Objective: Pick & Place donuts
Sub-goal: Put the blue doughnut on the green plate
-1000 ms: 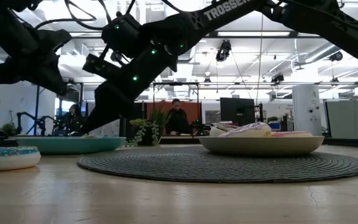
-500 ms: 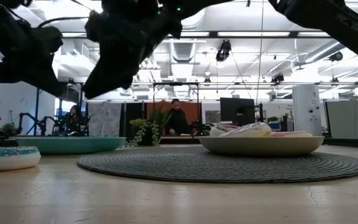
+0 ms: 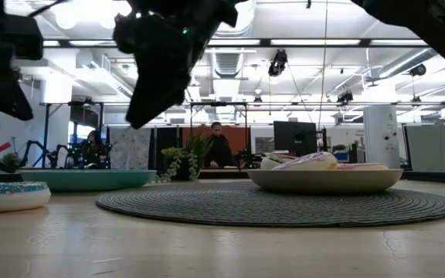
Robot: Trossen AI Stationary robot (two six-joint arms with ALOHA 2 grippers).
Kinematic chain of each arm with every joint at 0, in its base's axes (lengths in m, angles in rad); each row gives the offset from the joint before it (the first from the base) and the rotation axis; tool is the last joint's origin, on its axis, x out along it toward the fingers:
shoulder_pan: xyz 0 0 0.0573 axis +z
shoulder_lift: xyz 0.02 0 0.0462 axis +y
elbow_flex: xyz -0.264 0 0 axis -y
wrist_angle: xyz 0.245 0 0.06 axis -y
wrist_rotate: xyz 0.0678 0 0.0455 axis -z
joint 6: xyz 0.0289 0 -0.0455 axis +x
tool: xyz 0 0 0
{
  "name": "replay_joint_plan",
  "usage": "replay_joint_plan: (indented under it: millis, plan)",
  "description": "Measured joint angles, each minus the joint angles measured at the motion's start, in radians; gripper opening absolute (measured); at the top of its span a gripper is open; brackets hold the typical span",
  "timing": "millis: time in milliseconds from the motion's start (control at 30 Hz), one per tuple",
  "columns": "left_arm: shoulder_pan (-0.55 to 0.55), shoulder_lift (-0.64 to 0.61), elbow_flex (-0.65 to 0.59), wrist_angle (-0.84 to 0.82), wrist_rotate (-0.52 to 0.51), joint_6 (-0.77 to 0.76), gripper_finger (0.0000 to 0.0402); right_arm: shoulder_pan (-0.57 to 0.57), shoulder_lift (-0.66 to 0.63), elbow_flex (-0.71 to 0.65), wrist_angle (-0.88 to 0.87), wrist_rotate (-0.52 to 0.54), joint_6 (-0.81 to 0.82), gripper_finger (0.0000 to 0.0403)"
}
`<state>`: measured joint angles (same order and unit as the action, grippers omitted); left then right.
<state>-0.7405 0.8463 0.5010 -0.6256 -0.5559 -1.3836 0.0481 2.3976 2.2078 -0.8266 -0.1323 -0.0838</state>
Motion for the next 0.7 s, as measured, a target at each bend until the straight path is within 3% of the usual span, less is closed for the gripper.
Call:
replay_joint_plan:
  millis: [167, 400, 533, 700]
  plan:
    - [-0.11, 0.097, -0.01, 0.156, -0.111, -0.067, 0.004, 0.011, -0.045, 0.0, -0.122, 0.097, 0.077, 0.017]
    - [-0.153, 0.278, -0.01, 0.43, -0.125, 0.119, 0.0105, 0.084, -0.123, -0.04, -0.284, 0.252, 0.133, 0.0201]
    - [-0.153, 0.389, 0.017, 0.469, -0.101, 0.126, 0.0114, 0.121, -0.233, -0.205, -0.235, 0.265, 0.155, 0.0202]
    - [-0.15, 0.502, 0.076, 0.467, -0.1, 0.109, 0.0114, 0.153, -0.463, -0.546, -0.035, 0.271, 0.248, 0.0194]
